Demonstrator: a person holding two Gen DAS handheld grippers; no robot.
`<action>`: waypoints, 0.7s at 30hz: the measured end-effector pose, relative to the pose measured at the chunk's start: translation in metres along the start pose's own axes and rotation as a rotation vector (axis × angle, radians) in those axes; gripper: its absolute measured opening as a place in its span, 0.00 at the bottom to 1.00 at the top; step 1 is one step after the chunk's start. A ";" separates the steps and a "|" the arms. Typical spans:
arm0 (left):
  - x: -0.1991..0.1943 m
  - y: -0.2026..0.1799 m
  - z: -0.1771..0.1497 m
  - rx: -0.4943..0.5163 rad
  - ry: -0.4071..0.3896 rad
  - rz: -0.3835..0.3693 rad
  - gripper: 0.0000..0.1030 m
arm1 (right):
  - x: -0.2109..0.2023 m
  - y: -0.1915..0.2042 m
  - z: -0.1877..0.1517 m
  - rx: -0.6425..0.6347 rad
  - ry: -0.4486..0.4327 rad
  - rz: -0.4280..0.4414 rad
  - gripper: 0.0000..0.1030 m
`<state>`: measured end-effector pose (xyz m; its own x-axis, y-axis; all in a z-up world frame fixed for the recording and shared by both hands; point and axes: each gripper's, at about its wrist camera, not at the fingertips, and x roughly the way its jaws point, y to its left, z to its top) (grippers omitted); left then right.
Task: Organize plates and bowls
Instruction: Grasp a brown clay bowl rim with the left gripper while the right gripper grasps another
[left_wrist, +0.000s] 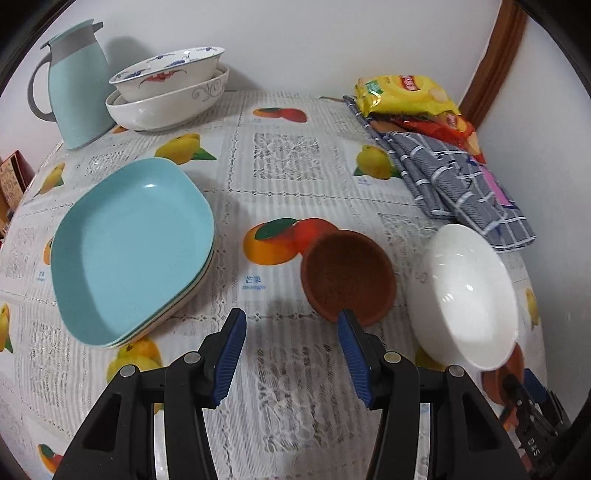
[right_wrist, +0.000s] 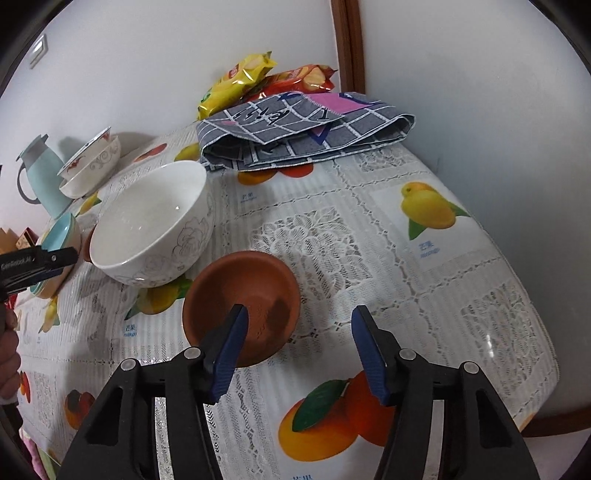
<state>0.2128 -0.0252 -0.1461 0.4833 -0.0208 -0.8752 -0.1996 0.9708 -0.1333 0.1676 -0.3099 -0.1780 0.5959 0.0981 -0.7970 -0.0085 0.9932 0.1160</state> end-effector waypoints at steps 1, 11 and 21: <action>0.004 0.001 0.001 -0.007 -0.002 0.005 0.48 | 0.002 0.001 0.000 -0.001 0.002 0.003 0.56; 0.028 -0.004 0.012 -0.022 0.003 -0.047 0.48 | 0.014 -0.002 0.002 0.009 0.003 -0.011 0.56; 0.044 -0.015 0.019 0.017 0.012 -0.063 0.46 | 0.019 0.000 0.004 -0.003 -0.023 -0.039 0.56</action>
<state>0.2537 -0.0364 -0.1736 0.4844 -0.0843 -0.8708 -0.1546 0.9714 -0.1801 0.1825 -0.3086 -0.1909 0.6140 0.0583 -0.7871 0.0123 0.9964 0.0834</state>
